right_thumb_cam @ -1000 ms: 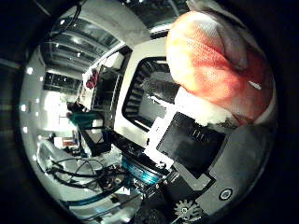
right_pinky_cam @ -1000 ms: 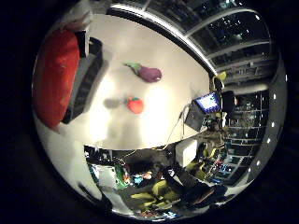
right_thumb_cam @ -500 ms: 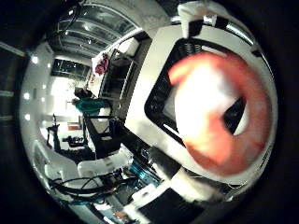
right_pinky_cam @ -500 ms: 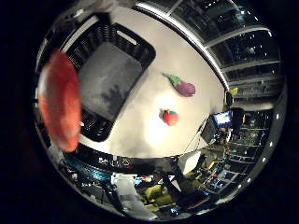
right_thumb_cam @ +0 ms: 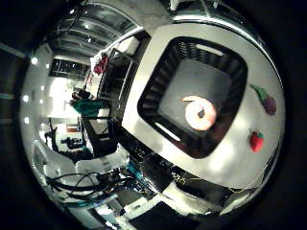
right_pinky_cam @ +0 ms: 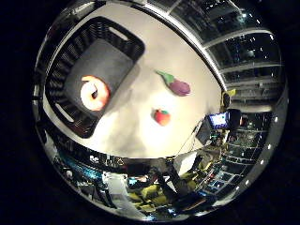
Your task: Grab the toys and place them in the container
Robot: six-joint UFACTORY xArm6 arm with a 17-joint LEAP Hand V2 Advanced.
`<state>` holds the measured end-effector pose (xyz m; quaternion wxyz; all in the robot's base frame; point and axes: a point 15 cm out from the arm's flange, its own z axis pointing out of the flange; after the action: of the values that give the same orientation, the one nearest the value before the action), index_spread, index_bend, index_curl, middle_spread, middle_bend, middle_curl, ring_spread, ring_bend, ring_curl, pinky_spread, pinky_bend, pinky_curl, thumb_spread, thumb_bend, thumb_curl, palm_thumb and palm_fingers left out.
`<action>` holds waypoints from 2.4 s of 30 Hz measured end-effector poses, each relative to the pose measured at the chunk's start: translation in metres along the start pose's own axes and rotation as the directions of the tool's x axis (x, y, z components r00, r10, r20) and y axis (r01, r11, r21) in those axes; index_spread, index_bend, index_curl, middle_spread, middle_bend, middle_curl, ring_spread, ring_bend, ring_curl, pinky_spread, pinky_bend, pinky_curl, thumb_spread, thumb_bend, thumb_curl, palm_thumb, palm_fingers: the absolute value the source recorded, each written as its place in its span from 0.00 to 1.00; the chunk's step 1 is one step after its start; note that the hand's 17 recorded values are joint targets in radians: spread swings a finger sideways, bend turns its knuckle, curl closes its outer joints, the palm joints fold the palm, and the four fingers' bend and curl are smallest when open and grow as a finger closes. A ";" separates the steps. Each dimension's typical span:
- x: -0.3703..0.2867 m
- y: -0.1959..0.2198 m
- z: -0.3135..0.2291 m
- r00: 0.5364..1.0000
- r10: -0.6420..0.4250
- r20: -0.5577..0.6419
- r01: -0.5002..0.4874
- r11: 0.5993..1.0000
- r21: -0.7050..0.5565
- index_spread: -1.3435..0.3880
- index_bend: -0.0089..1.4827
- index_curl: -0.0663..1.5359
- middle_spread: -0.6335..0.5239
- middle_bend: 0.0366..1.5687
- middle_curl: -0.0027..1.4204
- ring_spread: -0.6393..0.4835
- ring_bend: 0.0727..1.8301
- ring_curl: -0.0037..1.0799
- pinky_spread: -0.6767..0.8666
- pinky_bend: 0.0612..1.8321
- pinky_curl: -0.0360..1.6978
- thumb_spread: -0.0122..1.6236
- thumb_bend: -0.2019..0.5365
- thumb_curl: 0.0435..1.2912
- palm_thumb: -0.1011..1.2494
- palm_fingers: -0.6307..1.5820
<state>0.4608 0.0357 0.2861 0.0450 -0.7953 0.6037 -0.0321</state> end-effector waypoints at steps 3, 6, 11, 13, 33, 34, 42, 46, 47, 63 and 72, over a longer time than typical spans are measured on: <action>0.049 0.022 0.009 0.998 0.055 -0.021 -0.055 0.998 0.000 0.55 0.11 0.19 0.63 0.11 0.21 0.78 0.15 0.21 0.75 0.28 0.22 0.58 0.23 0.20 0.40 0.29; 0.104 0.033 0.012 0.989 0.136 -0.051 -0.134 0.990 0.044 0.55 0.11 0.19 0.61 0.14 0.22 0.77 0.16 0.22 0.75 0.27 0.21 0.59 0.24 0.20 0.41 0.32; 0.193 0.074 0.045 0.956 0.280 -0.089 -0.274 0.959 0.079 0.54 0.12 0.20 0.57 0.17 0.23 0.74 0.17 0.23 0.73 0.23 0.19 0.60 0.24 0.20 0.44 0.36; 0.213 0.097 0.070 0.944 0.321 -0.081 -0.318 0.947 0.040 0.55 0.11 0.21 0.56 0.17 0.23 0.73 0.16 0.23 0.72 0.22 0.19 0.61 0.24 0.20 0.45 0.37; 0.247 0.140 0.197 0.921 0.389 -0.015 -0.386 0.907 -0.166 0.59 0.13 0.23 0.56 0.15 0.22 0.71 0.13 0.21 0.69 0.18 0.18 0.60 0.24 0.20 0.44 0.38; 0.246 0.140 0.198 0.921 0.389 -0.014 -0.386 0.907 -0.169 0.59 0.13 0.23 0.56 0.15 0.22 0.71 0.13 0.21 0.69 0.17 0.18 0.60 0.24 0.20 0.44 0.38; 0.247 0.128 0.214 0.925 0.380 -0.010 -0.375 0.908 -0.184 0.60 0.18 0.26 0.57 0.10 0.21 0.72 0.09 0.20 0.69 0.13 0.17 0.60 0.24 0.20 0.45 0.41; 0.248 0.129 0.220 0.927 0.374 -0.027 -0.371 0.907 -0.200 0.60 0.24 0.28 0.57 0.09 0.20 0.72 0.06 0.19 0.69 0.10 0.17 0.60 0.25 0.21 0.48 0.43; 0.249 0.131 0.221 0.928 0.371 -0.035 -0.370 0.906 -0.206 0.60 0.24 0.29 0.57 0.09 0.20 0.72 0.06 0.19 0.69 0.10 0.17 0.59 0.25 0.21 0.49 0.42; 0.277 0.117 0.160 0.915 0.373 -0.154 -0.389 0.916 -0.098 0.53 0.72 0.44 0.37 0.25 0.26 0.58 0.06 0.12 0.65 0.06 0.10 0.58 0.31 0.29 0.84 0.53; 0.246 0.123 0.044 0.915 0.361 -0.179 -0.379 0.922 -0.077 0.53 0.73 0.44 0.34 0.26 0.26 0.56 0.06 0.12 0.65 0.06 0.09 0.58 0.25 0.29 0.86 0.52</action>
<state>0.4137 -0.2322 0.2277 -0.0425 -0.6627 0.7457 -0.0538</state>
